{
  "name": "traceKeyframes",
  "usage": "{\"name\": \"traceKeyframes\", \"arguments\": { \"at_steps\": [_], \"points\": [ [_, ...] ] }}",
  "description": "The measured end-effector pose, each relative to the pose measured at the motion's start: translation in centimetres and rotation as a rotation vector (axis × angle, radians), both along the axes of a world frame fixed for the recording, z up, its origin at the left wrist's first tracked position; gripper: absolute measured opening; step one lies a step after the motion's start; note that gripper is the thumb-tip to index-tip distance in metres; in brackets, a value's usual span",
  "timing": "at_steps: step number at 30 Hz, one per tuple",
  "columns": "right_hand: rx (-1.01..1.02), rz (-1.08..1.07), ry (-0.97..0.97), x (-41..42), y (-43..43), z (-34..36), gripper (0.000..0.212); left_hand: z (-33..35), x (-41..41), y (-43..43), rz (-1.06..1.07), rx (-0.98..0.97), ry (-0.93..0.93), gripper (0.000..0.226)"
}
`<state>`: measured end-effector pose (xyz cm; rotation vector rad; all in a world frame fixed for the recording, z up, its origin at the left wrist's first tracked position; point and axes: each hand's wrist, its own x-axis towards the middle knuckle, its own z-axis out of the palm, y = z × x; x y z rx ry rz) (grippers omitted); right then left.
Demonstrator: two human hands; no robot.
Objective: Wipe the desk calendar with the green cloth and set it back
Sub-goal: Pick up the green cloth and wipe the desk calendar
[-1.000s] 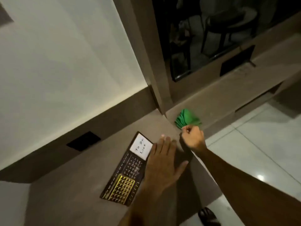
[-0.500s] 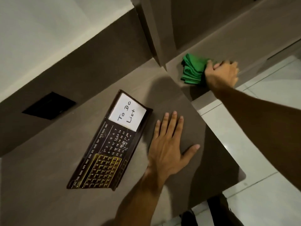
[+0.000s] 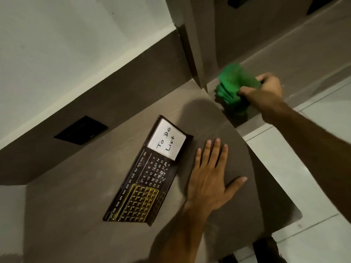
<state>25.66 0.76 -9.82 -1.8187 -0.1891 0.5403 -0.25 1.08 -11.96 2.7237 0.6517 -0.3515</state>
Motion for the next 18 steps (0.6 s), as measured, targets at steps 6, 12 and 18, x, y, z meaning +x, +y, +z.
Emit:
{"name": "traceKeyframes", "arguments": {
  "at_steps": [6, 12, 18],
  "points": [
    [0.305, 0.09, -0.068, -11.9, -4.6, 4.1, 0.046, 6.6, -4.3, 1.4, 0.071, 0.085, -0.225, 0.088],
    [0.288, 0.196, -0.089, -24.0, -4.5, 2.8, 0.06, 12.1, -14.4, 6.9, 0.184, 0.239, -0.088, 0.1],
    [0.319, 0.196, -0.247, -29.5, -3.7, 1.4, 0.07, 11.4, -17.4, 8.3, 0.218, -0.048, -0.056, 0.125]
  ]
}}
